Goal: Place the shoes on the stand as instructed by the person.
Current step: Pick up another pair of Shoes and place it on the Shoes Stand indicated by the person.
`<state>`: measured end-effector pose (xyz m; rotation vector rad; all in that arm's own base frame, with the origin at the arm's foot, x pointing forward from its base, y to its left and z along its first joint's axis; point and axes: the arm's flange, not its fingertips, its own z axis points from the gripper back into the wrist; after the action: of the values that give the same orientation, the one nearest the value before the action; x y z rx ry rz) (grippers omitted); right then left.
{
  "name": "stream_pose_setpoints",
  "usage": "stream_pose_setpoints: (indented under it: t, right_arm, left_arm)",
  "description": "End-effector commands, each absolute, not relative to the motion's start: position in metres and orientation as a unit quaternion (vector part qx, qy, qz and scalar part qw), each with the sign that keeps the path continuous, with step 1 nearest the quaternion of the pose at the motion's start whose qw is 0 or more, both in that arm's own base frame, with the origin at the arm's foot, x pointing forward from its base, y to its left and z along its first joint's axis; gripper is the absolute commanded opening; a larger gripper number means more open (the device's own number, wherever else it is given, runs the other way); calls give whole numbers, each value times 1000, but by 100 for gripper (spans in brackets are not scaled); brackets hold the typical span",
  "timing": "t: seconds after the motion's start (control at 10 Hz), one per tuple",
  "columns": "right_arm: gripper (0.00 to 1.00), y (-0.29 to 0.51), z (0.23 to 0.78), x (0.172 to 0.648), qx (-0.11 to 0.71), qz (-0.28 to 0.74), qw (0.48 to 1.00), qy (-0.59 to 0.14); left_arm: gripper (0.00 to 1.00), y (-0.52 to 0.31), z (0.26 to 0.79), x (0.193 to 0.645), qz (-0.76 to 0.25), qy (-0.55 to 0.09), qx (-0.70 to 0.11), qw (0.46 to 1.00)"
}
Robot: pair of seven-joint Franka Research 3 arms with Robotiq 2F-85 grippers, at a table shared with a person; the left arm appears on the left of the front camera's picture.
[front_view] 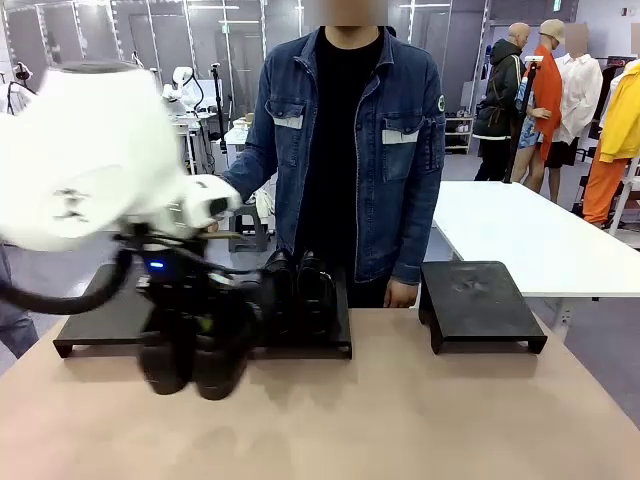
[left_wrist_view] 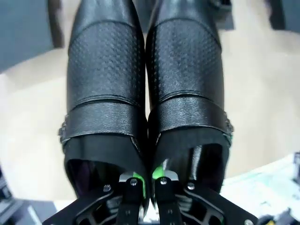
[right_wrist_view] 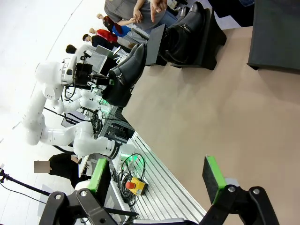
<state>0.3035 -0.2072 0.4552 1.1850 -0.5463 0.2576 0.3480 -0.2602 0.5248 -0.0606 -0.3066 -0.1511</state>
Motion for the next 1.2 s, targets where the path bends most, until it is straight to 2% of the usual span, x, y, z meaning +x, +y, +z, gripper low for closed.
stream_pose_setpoints:
  t: [0.0, 0.2, 0.4, 1.1]
  right_arm:
    - [100, -208, 456, 302, 552, 123, 783, -259]
    - [100, -208, 456, 302, 552, 123, 783, -259]
    - [100, -208, 456, 302, 552, 123, 783, -259]
    - [100, -208, 456, 302, 552, 123, 783, -259]
  left_arm:
    - [0, -197, 540, 349, -118, -177, -66, 975]
    - [0, -122, 537, 360, -150, -168, -82, 971]
    - [0, -66, 528, 382, -132, -205, -74, 967]
    - [0, -27, 514, 464, -93, -266, -72, 957]
